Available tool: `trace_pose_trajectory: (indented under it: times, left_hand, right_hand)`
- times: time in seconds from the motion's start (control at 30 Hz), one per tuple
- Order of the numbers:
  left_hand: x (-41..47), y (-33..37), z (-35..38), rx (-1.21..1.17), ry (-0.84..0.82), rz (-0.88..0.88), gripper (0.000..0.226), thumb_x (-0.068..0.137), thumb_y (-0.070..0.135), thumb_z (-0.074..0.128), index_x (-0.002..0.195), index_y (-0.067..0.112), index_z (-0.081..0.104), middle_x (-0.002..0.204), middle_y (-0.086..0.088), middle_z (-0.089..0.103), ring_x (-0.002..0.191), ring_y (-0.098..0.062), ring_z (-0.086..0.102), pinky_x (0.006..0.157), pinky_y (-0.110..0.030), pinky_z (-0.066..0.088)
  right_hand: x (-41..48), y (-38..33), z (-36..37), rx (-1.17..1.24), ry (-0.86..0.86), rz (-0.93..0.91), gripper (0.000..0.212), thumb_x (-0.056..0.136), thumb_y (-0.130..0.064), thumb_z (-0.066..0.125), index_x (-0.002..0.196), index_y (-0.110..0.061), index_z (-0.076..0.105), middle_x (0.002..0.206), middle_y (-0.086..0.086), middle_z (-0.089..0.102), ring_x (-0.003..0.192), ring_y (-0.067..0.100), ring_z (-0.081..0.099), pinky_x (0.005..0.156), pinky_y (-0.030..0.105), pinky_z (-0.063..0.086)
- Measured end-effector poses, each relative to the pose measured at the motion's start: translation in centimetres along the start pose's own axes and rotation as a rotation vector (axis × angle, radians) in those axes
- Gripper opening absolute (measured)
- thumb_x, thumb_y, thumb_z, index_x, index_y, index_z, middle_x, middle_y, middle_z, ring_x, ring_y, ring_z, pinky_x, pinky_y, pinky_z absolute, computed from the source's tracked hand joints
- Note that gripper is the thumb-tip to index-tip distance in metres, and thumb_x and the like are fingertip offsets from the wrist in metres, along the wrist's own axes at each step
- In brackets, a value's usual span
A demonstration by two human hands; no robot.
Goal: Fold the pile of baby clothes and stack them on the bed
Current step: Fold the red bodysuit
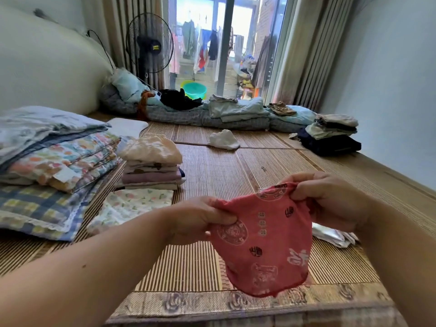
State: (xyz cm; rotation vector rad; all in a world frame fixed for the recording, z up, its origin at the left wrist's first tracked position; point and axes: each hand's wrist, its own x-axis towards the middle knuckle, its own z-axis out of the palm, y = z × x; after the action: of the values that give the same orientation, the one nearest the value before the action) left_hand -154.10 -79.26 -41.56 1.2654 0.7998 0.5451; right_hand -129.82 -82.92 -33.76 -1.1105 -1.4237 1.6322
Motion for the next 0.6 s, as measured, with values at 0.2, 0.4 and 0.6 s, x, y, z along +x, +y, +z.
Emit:
trace_pose_trajectory:
  times: [0.2,0.4,0.6]
  left_hand:
    - [-0.9,1.1,-1.3,-0.046,0.178,0.254,0.011,0.082,0.006,0.066,0.089,0.013,0.064,0.083,-0.007,0.069,0.077,-0.019,0.066,0.078,-0.038,0.053]
    - [-1.3,2.7,-0.8,0.312,0.290,0.390,0.017,0.089,0.005,0.064,0.079,0.018,0.060,0.069,0.003,0.061,0.065,-0.009,0.060,0.061,-0.024,0.050]
    - [-3.3,3.2,-3.0,0.470,0.432,0.424,0.014,0.083,0.015,0.072,0.095,0.016,0.064,0.078,0.007,0.069,0.077,-0.008,0.065,0.072,-0.025,0.054]
  right_hand:
    - [1.4,0.8,0.2,-0.430,0.200,0.034,0.029,0.086,0.013,0.043,0.094,-0.003,0.065,0.071,0.015,0.059,0.052,0.016,0.053,0.049,0.026,0.048]
    - [3.6,1.9,4.9,-0.592,0.118,-0.018,0.045,0.073,-0.057,0.062,0.113,-0.038,0.062,0.098,-0.002,0.069,0.079,0.016,0.068,0.067,0.027,0.053]
    - [6.7,2.7,9.8,-0.838,0.219,-0.289,0.024,0.085,-0.034,0.067,0.078,-0.012,0.063,0.068,0.004,0.065,0.059,0.020,0.059,0.063,0.043,0.052]
